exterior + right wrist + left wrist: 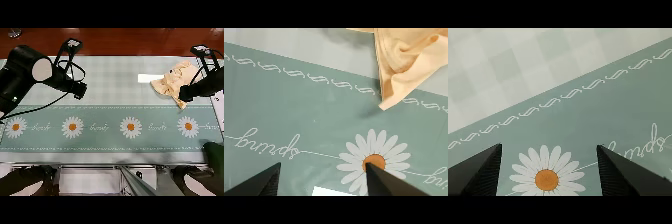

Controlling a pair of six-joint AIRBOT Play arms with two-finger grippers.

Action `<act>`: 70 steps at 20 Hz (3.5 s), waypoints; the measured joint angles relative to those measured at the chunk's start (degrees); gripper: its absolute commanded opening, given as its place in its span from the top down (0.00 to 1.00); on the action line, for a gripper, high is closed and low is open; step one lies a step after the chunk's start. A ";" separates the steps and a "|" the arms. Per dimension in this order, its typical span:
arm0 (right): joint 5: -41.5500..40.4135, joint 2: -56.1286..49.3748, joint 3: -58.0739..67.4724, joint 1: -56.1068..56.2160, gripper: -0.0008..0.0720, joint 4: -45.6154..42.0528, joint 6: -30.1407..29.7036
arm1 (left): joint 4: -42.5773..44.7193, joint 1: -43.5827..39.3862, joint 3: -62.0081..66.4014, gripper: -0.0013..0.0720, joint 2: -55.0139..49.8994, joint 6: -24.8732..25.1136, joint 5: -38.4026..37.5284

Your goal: Fold the shirts.

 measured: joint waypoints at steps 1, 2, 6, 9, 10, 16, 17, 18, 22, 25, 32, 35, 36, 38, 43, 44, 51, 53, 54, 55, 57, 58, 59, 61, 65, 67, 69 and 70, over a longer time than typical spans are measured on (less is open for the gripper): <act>0.00 0.00 0.00 0.00 0.16 0.02 0.00 | 0.00 0.00 0.00 0.00 0.00 0.00 0.02; 0.00 0.00 0.00 0.00 0.16 0.00 0.02 | 0.00 0.00 0.00 0.00 0.00 0.00 0.02; 0.02 0.00 0.00 0.00 0.16 0.02 0.02 | 0.00 0.00 0.00 0.00 0.00 0.00 0.00; 0.00 0.00 0.00 0.00 0.16 0.00 0.02 | 0.02 0.00 0.00 0.00 0.00 0.00 0.02; 0.00 0.00 0.00 0.00 0.16 0.00 0.00 | 0.02 0.00 0.00 0.00 0.00 0.00 0.00; -1.18 0.00 0.00 0.00 0.16 0.02 0.02 | 0.00 0.00 0.00 0.00 0.00 0.00 0.00; -2.19 0.00 0.00 0.00 0.16 0.02 0.11 | 0.02 0.00 0.00 0.00 0.00 0.00 0.00; -3.32 0.00 0.00 0.00 0.16 0.04 0.33 | 0.00 0.00 0.00 0.00 0.00 0.00 0.00; -6.45 0.00 0.00 0.00 0.16 1.25 1.44 | -0.02 0.00 0.00 0.00 0.00 0.00 0.20; -11.08 0.00 0.00 0.00 0.22 5.64 2.05 | -0.15 0.00 0.00 0.00 0.00 -0.02 2.10; -29.29 -1.09 0.13 -1.25 0.22 -5.33 5.64 | 0.22 0.48 0.00 0.01 0.00 1.53 4.13; -33.18 -4.76 0.90 -5.40 0.17 -9.66 7.23 | 0.37 0.79 0.00 0.01 0.00 2.12 2.89; -33.79 -6.45 1.33 -7.13 0.17 -9.29 7.41 | 0.37 0.79 0.00 0.01 0.00 2.29 1.90; -34.73 -10.67 2.54 -11.52 0.16 -4.70 7.41 | 0.39 0.85 0.00 0.01 0.00 2.38 0.39; -35.30 -21.09 4.13 -21.24 0.16 16.11 5.97 | 0.31 0.92 0.00 0.01 0.00 2.54 -2.54; -35.39 -22.84 4.26 -22.47 0.16 18.73 5.86 | 0.31 0.92 0.00 0.01 0.00 2.51 -2.54; -36.13 -31.08 4.50 -23.65 0.16 24.13 5.68 | 0.26 0.92 0.00 0.01 0.00 1.64 -3.41; -36.74 -32.96 4.50 -22.23 0.17 24.61 5.73 | 0.15 0.92 0.00 0.01 0.00 1.62 -3.41; -37.22 -34.03 4.50 -21.24 0.18 24.76 5.84 | 0.04 0.92 0.00 0.01 0.00 1.57 -3.39; -37.57 -35.01 4.50 -20.26 0.34 24.81 6.25 | 0.02 0.92 0.00 0.01 0.00 1.55 -3.28; -38.53 -36.63 4.52 -18.08 0.94 24.79 7.39 | 0.00 0.92 0.00 0.01 0.00 1.49 -3.19; -38.60 -36.96 4.66 -17.05 0.95 24.94 7.69 | -0.04 0.92 0.00 0.01 0.00 1.49 -3.19; -38.66 -36.92 4.96 -16.13 0.95 25.05 7.82 | -0.13 0.92 0.04 0.01 0.00 1.49 -3.23; -38.66 -35.06 6.32 -14.51 0.95 25.00 5.57 | -0.20 0.90 0.59 0.01 0.02 1.49 -3.65; -38.21 -24.24 11.30 -10.99 0.95 25.09 -3.72 | -0.22 0.90 5.25 0.01 0.09 1.49 -4.15; -38.62 -16.55 14.36 -9.07 0.95 25.29 -7.02 | -0.22 0.87 10.34 0.01 0.22 1.49 -4.81; -40.00 -8.59 17.18 -7.30 0.95 25.75 -8.90 | -0.52 0.85 17.33 0.01 0.79 1.49 -6.21; -40.98 -4.52 18.60 -6.51 0.95 26.32 -9.60 | -0.90 0.85 21.44 0.01 1.29 1.49 -7.45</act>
